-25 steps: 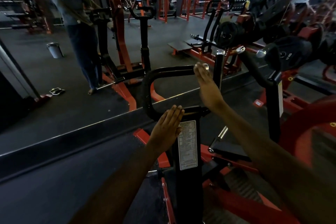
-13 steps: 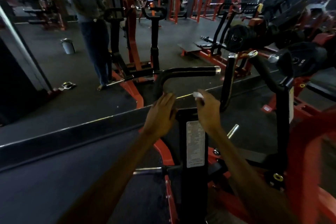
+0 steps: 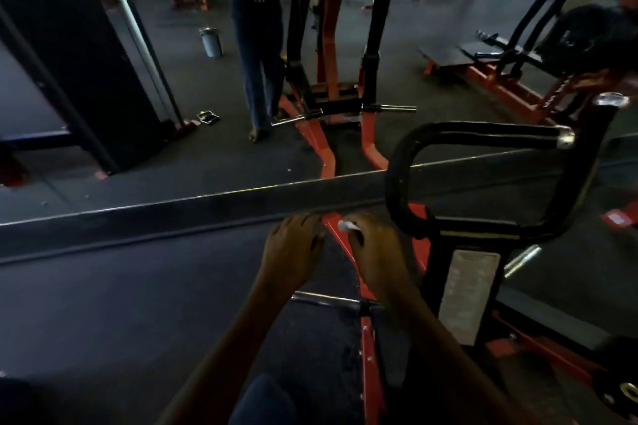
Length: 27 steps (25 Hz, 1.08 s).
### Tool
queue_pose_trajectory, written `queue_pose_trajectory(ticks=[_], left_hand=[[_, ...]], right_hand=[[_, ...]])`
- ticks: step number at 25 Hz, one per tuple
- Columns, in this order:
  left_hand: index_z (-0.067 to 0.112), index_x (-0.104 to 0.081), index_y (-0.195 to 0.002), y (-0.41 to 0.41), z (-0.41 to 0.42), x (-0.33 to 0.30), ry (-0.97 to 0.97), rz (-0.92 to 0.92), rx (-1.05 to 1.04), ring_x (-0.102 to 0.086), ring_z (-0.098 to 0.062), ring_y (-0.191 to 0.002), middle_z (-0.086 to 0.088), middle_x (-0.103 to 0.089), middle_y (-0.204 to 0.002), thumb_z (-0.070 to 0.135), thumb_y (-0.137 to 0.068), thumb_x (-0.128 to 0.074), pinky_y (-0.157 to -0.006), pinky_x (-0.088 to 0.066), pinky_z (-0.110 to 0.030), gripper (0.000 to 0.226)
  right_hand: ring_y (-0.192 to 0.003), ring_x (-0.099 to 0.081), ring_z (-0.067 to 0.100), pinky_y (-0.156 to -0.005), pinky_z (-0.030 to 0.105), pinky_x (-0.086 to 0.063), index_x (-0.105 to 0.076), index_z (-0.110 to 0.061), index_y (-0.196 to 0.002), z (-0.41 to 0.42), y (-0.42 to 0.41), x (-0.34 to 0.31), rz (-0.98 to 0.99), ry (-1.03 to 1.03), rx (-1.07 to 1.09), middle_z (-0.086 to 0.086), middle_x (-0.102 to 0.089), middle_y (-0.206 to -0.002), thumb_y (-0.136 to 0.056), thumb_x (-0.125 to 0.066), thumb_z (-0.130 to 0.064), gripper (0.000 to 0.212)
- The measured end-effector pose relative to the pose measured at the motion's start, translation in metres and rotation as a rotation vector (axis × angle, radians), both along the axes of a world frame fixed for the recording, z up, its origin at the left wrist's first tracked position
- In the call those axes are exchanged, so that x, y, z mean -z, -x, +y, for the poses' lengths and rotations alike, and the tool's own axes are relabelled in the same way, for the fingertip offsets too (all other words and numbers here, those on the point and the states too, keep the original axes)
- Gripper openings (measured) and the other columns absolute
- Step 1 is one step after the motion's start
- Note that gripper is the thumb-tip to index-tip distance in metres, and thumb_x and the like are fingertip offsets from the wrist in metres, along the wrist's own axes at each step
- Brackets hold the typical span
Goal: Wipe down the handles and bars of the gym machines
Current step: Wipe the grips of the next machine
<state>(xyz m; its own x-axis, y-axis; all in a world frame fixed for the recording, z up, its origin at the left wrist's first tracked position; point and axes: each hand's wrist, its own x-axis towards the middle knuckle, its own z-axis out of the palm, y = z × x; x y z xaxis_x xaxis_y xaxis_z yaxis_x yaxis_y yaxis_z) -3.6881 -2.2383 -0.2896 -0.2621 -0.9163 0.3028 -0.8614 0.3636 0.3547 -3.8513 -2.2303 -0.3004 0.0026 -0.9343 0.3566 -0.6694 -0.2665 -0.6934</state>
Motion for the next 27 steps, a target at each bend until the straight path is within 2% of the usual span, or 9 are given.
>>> queue_pose_trajectory(ticks=[3,5,8,11,14,16,23,27], left_hand=[[0.011,-0.059,-0.125,-0.021,-0.044,0.007,-0.076,-0.008,-0.032,-0.057,-0.025,-0.115,-0.008,-0.061,-0.127,0.023,-0.094,-0.057,-0.096,-0.042,-0.037,0.034],[0.015,-0.057,-0.128,-0.036,-0.079,0.007,-0.095,-0.013,-0.016,-0.053,-0.022,-0.119,-0.005,-0.058,-0.131,0.025,-0.096,-0.054,-0.099,-0.038,-0.034,0.034],[0.021,-0.050,-0.135,-0.059,-0.143,0.004,-0.166,-0.063,0.040,-0.047,-0.017,-0.126,0.000,-0.051,-0.139,0.030,-0.098,-0.047,-0.103,-0.033,-0.033,0.038],[0.024,-0.045,-0.139,-0.084,-0.216,0.005,-0.243,-0.139,0.114,-0.045,-0.017,-0.128,0.001,-0.048,-0.142,0.033,-0.100,-0.042,-0.104,-0.033,-0.034,0.040],[0.020,-0.049,-0.135,-0.096,-0.280,0.005,-0.266,-0.194,0.224,-0.047,-0.018,-0.126,-0.001,-0.050,-0.139,0.033,-0.100,-0.041,-0.105,-0.034,-0.035,0.038],[0.019,-0.052,-0.132,-0.094,-0.316,0.006,-0.262,-0.182,0.292,-0.050,-0.017,-0.122,-0.001,-0.053,-0.135,0.033,-0.099,-0.043,-0.104,-0.038,-0.036,0.037],[0.018,-0.051,-0.131,-0.044,-0.443,0.011,-0.199,-0.245,0.547,-0.050,-0.019,-0.123,-0.001,-0.053,-0.135,0.030,-0.099,-0.043,-0.102,-0.034,-0.036,0.035],[0.016,-0.053,-0.128,0.012,-0.520,0.012,-0.167,-0.344,0.717,-0.051,-0.022,-0.118,-0.004,-0.055,-0.132,0.030,-0.098,-0.042,-0.099,-0.038,-0.037,0.034]], right_hand=[[-0.102,-0.060,0.027,-0.095,0.041,-0.046,-0.066,-0.002,-0.101,-0.051,-0.015,0.020,0.069,-0.085,-0.028,0.015,-0.064,-0.106,-0.090,-0.058,-0.009,0.016],[-0.097,-0.062,0.030,-0.091,0.043,-0.048,-0.067,0.001,-0.097,-0.081,-0.027,0.021,0.077,-0.095,0.004,0.017,-0.066,-0.102,-0.089,-0.057,-0.005,0.014],[-0.079,-0.064,0.027,-0.074,0.042,-0.052,-0.068,-0.005,-0.082,-0.128,-0.047,0.020,0.095,-0.027,0.135,0.011,-0.067,-0.086,-0.087,-0.046,-0.019,0.026],[-0.075,-0.063,0.026,-0.070,0.038,-0.051,-0.066,-0.008,-0.075,-0.179,-0.072,0.019,0.141,-0.066,0.225,0.008,-0.065,-0.081,-0.081,-0.036,-0.028,0.037],[-0.078,-0.064,0.022,-0.073,0.039,-0.052,-0.067,-0.009,-0.077,-0.227,-0.086,0.015,0.180,-0.148,0.325,0.007,-0.066,-0.084,-0.083,-0.052,-0.011,0.015],[-0.080,-0.064,0.024,-0.074,0.040,-0.053,-0.068,-0.007,-0.079,-0.257,-0.088,0.012,0.210,-0.178,0.372,0.009,-0.067,-0.085,-0.079,-0.061,-0.001,0.009],[-0.077,-0.065,0.031,-0.071,0.035,-0.051,-0.068,-0.004,-0.073,-0.346,-0.053,0.014,0.238,-0.188,0.652,0.012,-0.069,-0.082,-0.075,-0.063,0.004,0.009],[-0.083,-0.064,0.030,-0.078,0.035,-0.048,-0.069,-0.002,-0.080,-0.402,-0.015,0.021,0.173,-0.172,0.789,0.012,-0.068,-0.087,-0.079,-0.062,0.001,0.009]])
